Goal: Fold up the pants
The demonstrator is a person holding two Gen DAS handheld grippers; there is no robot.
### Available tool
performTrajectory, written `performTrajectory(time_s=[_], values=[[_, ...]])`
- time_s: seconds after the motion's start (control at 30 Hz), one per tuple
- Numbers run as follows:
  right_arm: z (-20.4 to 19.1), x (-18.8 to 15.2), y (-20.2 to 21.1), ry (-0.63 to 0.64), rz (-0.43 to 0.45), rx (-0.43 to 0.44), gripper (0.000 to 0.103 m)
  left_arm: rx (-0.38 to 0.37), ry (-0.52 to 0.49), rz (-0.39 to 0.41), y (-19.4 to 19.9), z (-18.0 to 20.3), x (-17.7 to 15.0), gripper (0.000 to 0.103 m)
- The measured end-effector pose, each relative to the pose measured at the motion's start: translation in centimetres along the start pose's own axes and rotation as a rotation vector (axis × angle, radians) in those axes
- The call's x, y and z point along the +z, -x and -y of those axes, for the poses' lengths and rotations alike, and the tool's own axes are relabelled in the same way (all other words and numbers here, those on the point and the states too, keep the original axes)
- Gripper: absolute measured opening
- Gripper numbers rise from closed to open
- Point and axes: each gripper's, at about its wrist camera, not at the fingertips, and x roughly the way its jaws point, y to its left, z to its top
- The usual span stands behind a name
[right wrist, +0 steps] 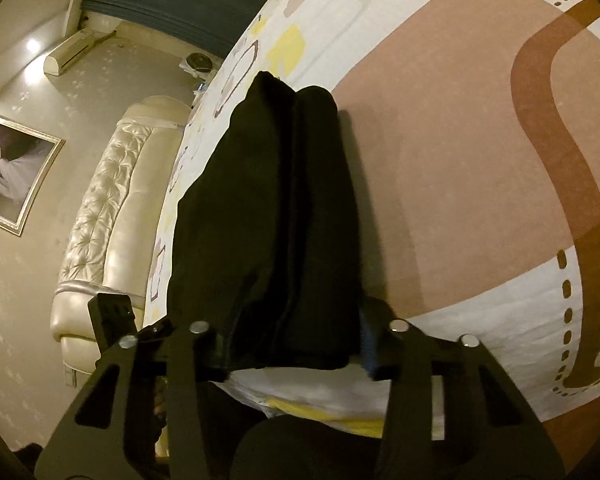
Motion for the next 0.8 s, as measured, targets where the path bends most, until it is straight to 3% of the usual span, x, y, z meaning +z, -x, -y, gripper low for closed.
performTrajectory(time_s=[0.23,0.5,0.8], values=[[-1.0,-0.3,0.2,0.015,0.023,-0.004,0.034,0.030,-0.026,0.021,0.8,0.7,0.2,0.035],[-2.6,-0.4,-0.7,0.043,0.023,-0.011,0.033,0.079,-0.026,0.037,2.2,-0.6,0.7,0.034],[-5.2,-0.2,-5.2,0.078,-0.034,0.024,0.033,0.138,0.010,0.071,5.9,-3.8,0.6,0.034]])
